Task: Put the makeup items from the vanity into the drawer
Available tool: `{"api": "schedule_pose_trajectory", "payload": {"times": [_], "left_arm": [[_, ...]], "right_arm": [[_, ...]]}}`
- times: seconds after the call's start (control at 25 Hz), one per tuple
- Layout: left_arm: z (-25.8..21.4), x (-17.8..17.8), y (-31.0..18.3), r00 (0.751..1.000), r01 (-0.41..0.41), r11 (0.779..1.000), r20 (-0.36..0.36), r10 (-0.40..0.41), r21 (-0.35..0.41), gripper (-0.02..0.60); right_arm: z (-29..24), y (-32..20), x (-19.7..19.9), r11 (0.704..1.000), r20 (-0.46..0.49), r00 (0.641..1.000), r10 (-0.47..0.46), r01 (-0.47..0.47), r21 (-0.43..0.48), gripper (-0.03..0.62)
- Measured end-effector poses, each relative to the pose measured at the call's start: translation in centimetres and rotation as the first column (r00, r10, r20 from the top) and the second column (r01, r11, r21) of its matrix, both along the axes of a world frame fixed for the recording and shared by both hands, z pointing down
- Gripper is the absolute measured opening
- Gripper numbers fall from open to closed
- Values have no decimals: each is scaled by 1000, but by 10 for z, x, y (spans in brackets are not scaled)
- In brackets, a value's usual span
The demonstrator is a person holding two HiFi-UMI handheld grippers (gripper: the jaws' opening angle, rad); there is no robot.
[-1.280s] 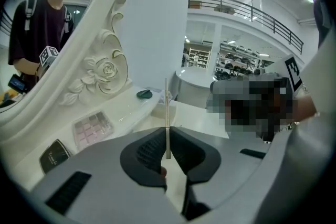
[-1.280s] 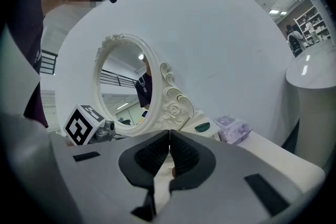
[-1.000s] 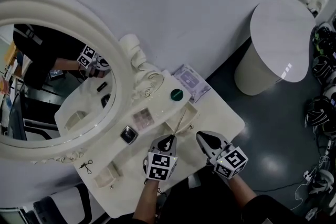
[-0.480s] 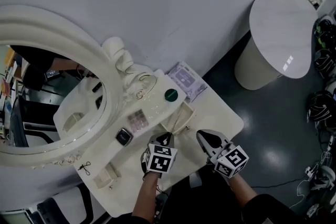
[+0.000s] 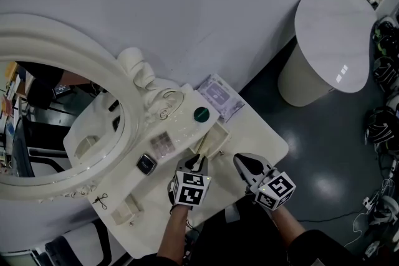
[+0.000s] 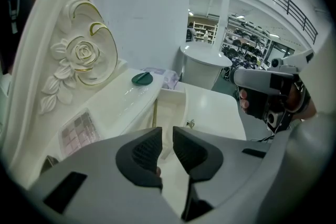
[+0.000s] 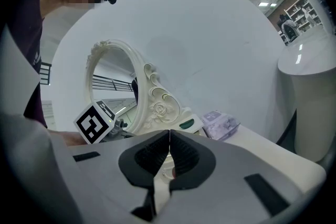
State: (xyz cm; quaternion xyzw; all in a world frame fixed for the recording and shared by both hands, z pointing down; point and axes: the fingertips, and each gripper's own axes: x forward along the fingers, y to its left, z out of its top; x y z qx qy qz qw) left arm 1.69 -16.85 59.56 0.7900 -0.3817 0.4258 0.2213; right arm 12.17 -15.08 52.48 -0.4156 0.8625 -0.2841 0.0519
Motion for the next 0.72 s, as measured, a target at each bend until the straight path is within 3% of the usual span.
{"api": "schedule_pose_trajectory", "payload": {"times": [0.48,0.72], "left_arm": [[-33,-5,6,995,48,994,-92,-39,97,29],[-57,-14,30,976,162,974,-173,-134,161,15]], "right_arm": [[-15,8,-16,998,5,999,-46,46,33,23],[-35,15,-27,990,4,993,-122,121,76,25]]}}
